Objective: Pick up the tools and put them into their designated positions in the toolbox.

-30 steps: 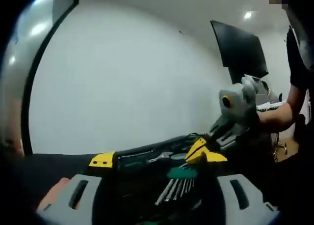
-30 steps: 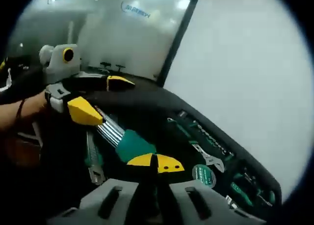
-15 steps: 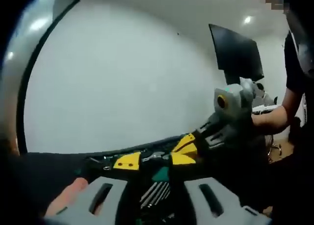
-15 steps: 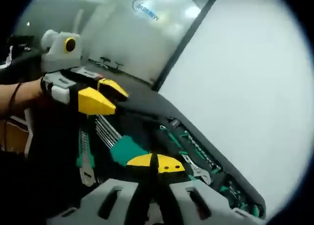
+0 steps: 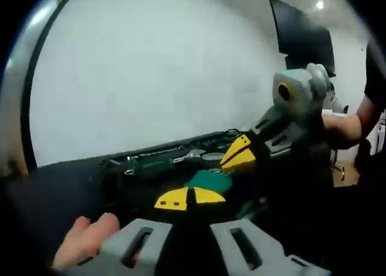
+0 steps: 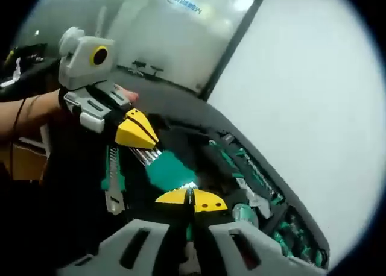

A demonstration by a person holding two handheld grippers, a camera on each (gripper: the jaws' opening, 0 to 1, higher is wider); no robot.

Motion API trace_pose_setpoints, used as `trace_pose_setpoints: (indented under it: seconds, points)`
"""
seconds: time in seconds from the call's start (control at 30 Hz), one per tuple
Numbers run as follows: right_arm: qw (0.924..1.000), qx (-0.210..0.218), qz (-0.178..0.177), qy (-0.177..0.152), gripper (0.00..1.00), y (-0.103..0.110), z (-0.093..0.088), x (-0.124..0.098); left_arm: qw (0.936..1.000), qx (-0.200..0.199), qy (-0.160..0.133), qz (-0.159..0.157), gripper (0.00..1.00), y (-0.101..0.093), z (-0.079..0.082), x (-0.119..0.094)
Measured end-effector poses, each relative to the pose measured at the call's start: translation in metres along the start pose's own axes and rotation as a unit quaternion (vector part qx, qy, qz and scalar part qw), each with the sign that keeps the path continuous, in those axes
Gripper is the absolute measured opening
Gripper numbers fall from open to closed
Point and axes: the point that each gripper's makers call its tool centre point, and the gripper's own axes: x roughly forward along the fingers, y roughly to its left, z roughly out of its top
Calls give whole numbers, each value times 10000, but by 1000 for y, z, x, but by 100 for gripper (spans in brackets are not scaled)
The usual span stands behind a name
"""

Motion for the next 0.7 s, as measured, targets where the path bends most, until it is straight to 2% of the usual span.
trace_pose_setpoints:
  seconds: [0.03, 0.1, 0.17, 0.23, 0.3, 0.33, 0.4, 0.47, 0.5, 0.57, 0.7]
  points:
    - [9999, -30, 112, -97, 5, 0, 9, -2, 9993, -140, -341, 73, 12, 8, 11, -4]
    - [9986, -226, 363, -304, 5, 12, 26, -5, 9930, -625, -985, 193, 14, 18, 33, -18]
    - [9932, -866, 770, -74, 6, 41, 24, -2, 9847, -1006, -1354, 448, 14, 40, 41, -30]
    - [9889, -1156, 930, 98, 9, 56, 13, 5, 9789, -1195, -1586, 489, 14, 47, 47, -37]
    - [9871, -1271, 925, 309, 11, 56, -2, 13, 9795, -1200, -1555, 458, 14, 46, 45, -35]
    - [9883, -1156, 959, 281, 12, 57, -4, 15, 9814, -1137, -1477, 457, 14, 43, 43, -33]
    - [9920, -827, 946, 113, 10, 58, 1, 21, 9847, -1008, -1357, 434, 14, 38, 40, -29]
    - [9936, -730, 830, 217, 9, 52, 0, 21, 9868, -925, -1256, 439, 14, 36, 37, -25]
    - [9971, -367, 567, 342, 9, 47, -3, 30, 9873, -917, -1224, 436, 14, 36, 36, -24]
    - [9983, -132, 435, 365, 9, 46, -2, 32, 9870, -958, -1223, 420, 14, 37, 35, -25]
    - [9987, -67, 271, 419, 9, 46, -1, 40, 9856, -1041, -1254, 460, 14, 40, 35, -25]
